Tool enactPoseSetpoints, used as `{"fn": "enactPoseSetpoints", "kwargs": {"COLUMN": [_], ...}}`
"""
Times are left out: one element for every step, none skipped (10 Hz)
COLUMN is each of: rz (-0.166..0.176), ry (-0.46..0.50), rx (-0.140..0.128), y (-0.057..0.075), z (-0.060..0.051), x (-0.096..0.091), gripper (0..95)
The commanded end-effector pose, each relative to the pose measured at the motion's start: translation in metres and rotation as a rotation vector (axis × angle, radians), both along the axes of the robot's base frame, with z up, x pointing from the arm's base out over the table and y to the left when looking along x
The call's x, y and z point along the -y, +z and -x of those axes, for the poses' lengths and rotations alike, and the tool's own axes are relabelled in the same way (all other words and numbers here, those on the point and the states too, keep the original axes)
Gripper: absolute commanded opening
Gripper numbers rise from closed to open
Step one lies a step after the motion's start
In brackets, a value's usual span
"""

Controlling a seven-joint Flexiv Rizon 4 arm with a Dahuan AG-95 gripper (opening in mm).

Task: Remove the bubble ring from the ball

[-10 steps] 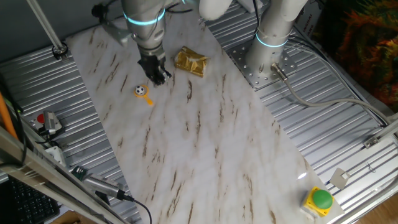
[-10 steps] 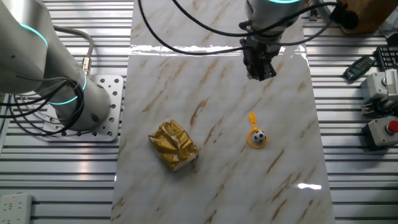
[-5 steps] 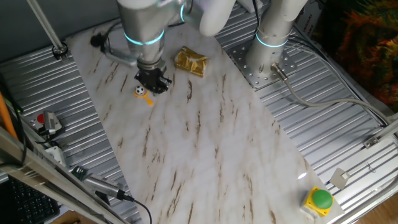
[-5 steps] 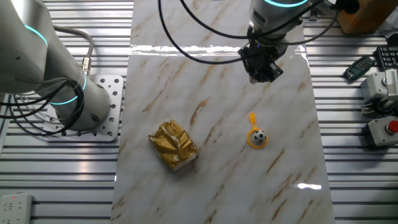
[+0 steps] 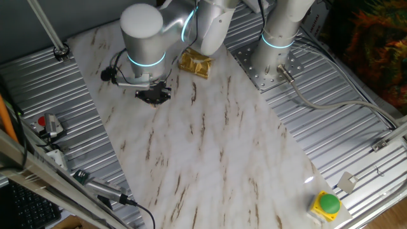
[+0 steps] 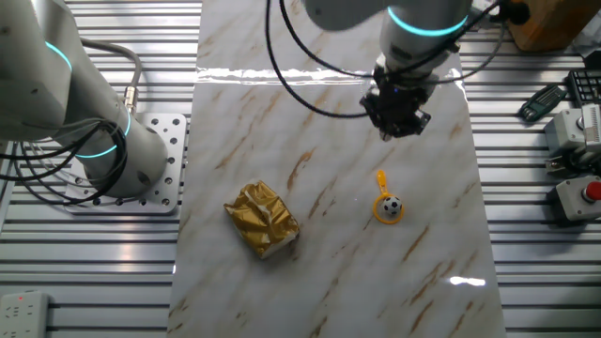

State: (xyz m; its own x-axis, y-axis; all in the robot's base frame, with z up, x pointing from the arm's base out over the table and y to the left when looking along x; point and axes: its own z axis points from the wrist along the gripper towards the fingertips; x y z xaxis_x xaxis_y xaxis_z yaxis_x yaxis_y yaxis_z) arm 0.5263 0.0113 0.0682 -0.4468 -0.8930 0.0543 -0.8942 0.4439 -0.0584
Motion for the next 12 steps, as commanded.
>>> {"fn": "enactPoseSetpoints", "kwargs": {"rz": [0.011, 0.024, 0.028, 0.031, 0.029, 0.021, 0.022, 0.027, 0.027, 0.026, 0.027, 0.027], "ry": [0.241, 0.297, 0.347, 0.405, 0.434, 0.493, 0.535, 0.566, 0.592, 0.611, 0.619, 0.625], "rx": [-0.022, -0.029, -0.034, -0.038, -0.040, -0.039, -0.042, -0.046, -0.046, -0.048, -0.050, -0.056], "y": [-0.016, -0.016, -0.016, -0.016, -0.016, -0.016, -0.016, -0.016, -0.015, -0.014, -0.013, -0.013], "z": [-0.003, -0.003, -0.003, -0.003, -0.003, -0.003, -0.003, -0.003, -0.003, -0.002, -0.001, 0.003], "x": [0.006, 0.006, 0.006, 0.006, 0.006, 0.006, 0.006, 0.006, 0.008, 0.011, 0.014, 0.020], "gripper": [0.0, 0.0, 0.0, 0.0, 0.0, 0.0, 0.0, 0.0, 0.0, 0.0, 0.0, 0.0]}}
